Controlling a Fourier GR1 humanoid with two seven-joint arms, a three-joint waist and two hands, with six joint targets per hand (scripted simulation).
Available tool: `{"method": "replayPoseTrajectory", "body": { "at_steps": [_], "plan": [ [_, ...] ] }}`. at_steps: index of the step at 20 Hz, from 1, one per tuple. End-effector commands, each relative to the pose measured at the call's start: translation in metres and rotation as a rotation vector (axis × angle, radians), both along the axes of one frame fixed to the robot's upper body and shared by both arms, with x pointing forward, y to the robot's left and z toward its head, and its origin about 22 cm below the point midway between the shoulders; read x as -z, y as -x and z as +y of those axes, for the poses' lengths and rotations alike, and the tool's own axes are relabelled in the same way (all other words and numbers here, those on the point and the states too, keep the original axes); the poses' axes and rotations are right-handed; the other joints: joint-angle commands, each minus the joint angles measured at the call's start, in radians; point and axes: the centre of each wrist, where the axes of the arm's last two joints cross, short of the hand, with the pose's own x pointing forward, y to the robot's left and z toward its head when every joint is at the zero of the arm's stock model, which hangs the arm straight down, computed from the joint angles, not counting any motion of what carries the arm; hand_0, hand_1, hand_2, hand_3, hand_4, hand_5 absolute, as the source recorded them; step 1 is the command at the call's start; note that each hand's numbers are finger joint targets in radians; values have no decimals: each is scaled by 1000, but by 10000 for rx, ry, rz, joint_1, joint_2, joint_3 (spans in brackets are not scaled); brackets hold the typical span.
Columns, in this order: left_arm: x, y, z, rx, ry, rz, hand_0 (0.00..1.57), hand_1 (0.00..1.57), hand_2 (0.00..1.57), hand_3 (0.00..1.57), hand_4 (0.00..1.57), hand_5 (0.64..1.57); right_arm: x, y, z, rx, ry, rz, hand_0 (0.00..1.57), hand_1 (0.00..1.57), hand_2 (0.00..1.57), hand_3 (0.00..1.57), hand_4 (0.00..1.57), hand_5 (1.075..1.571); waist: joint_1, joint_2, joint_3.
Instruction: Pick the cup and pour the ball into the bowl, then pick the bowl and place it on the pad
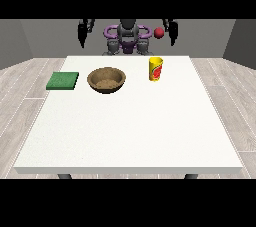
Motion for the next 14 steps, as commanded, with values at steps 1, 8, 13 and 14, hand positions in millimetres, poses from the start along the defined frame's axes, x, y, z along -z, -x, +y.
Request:
{"method": "replayPoseTrajectory", "body": {
  "at_steps": [1,8,13,14],
  "plan": [
    [-17,-1,4,30,-201,-282,0,0,0,0,0,1557,-18,-2,-4,-22,187,-302,0,0,0,0,0,1569,-13,-1506,-15],
    [-59,-12,32,-463,1694,31,0,0,0,0,0,1558,-27,15,-64,-143,-570,517,0,0,0,0,0,1569,-389,-2174,-10],
    [-67,-17,73,-979,1392,-1062,0,0,0,0,0,1548,-60,9,-84,-474,-752,-982,0,0,0,0,0,1571,-600,-752,-20],
    [-59,-5,60,-380,1517,-1378,0,0,0,0,0,1547,-31,18,-109,143,-636,-1021,0,0,0,0,0,1570,40,-491,-16]
  ]
}}
